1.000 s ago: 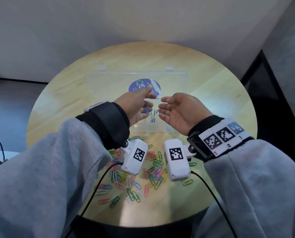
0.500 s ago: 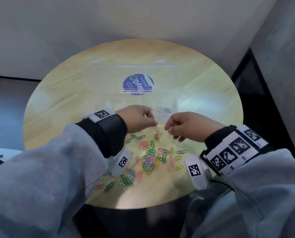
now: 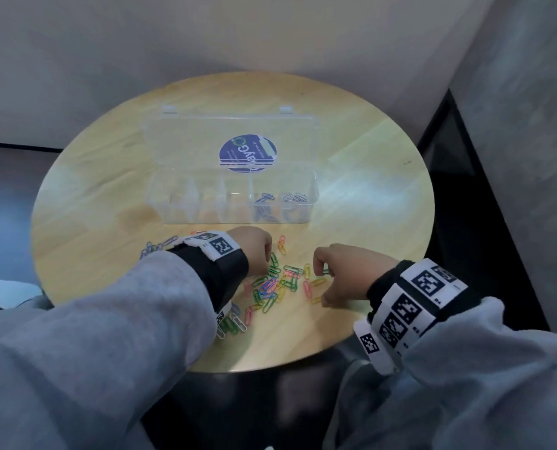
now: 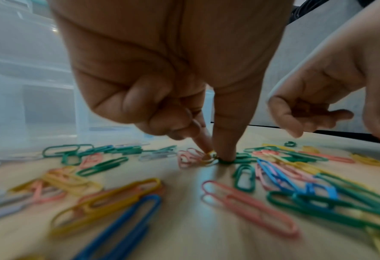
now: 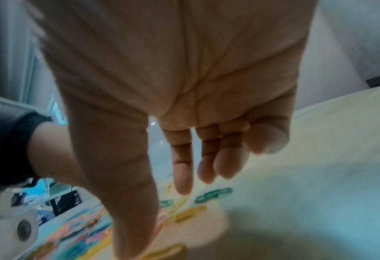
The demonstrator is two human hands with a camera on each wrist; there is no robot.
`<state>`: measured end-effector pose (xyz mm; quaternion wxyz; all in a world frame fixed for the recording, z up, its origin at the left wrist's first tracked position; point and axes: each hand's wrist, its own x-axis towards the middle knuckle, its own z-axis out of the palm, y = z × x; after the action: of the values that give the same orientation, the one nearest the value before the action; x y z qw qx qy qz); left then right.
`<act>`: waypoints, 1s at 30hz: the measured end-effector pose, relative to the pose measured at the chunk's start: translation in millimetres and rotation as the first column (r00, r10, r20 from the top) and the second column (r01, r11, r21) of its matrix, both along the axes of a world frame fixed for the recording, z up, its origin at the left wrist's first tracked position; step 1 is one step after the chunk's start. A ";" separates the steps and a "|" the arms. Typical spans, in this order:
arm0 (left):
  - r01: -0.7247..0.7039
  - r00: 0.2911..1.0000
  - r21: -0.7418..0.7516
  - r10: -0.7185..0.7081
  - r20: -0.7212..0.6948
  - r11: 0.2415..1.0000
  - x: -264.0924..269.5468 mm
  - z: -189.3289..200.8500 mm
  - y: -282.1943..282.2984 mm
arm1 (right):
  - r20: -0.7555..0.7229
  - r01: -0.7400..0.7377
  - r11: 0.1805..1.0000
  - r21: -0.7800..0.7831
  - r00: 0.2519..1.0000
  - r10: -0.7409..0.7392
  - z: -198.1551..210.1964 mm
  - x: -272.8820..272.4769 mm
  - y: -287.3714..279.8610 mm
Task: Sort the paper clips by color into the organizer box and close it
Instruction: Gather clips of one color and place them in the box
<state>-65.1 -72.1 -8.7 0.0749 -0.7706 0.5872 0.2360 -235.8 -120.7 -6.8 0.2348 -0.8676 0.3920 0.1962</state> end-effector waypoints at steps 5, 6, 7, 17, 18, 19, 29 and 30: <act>-0.050 0.998 0.056 0.052 -0.029 0.997 3.7 -3.4 -4.0 | 0.013 -0.019 0.999 -0.042 1.000 0.020 -7.5 5.8 2.6; -0.060 0.997 0.066 0.063 -0.039 0.996 4.5 -3.9 -4.4 | 0.018 -0.032 0.998 -0.050 0.999 0.033 -7.4 7.0 2.0; -0.066 0.996 0.071 0.069 -0.050 0.995 5.2 -3.9 -4.6 | 0.023 -0.052 0.997 -0.061 0.998 0.054 -6.9 8.4 1.8; -0.165 0.934 0.025 0.165 -0.317 0.986 11.2 4.9 -5.6 | -0.086 -0.120 0.992 -0.041 0.989 0.117 -5.8 16.1 4.9; -0.201 0.882 0.041 0.199 -0.427 0.979 12.6 6.7 -6.6 | -0.092 -0.131 0.990 -0.045 0.988 0.127 -5.6 16.8 5.5; -0.249 0.808 0.058 0.241 -0.537 0.967 13.5 8.9 -7.3 | -0.095 -0.143 0.988 -0.052 0.986 0.138 -5.4 17.3 5.9; -0.341 0.793 -0.003 0.287 -0.538 0.940 10.0 6.1 -17.1 | -0.062 -0.247 0.965 -0.083 0.968 0.243 -5.2 18.8 5.8; -0.256 0.882 -0.061 0.207 -0.424 0.965 7.2 5.3 -17.8 | -0.076 -0.250 0.965 -0.084 0.967 0.244 -4.6 19.6 6.7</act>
<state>-57.9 -89.8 -3.4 -0.1244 -0.7707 0.5057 0.3670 -216.3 -113.9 -11.4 0.1552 -0.9127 0.2970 0.2337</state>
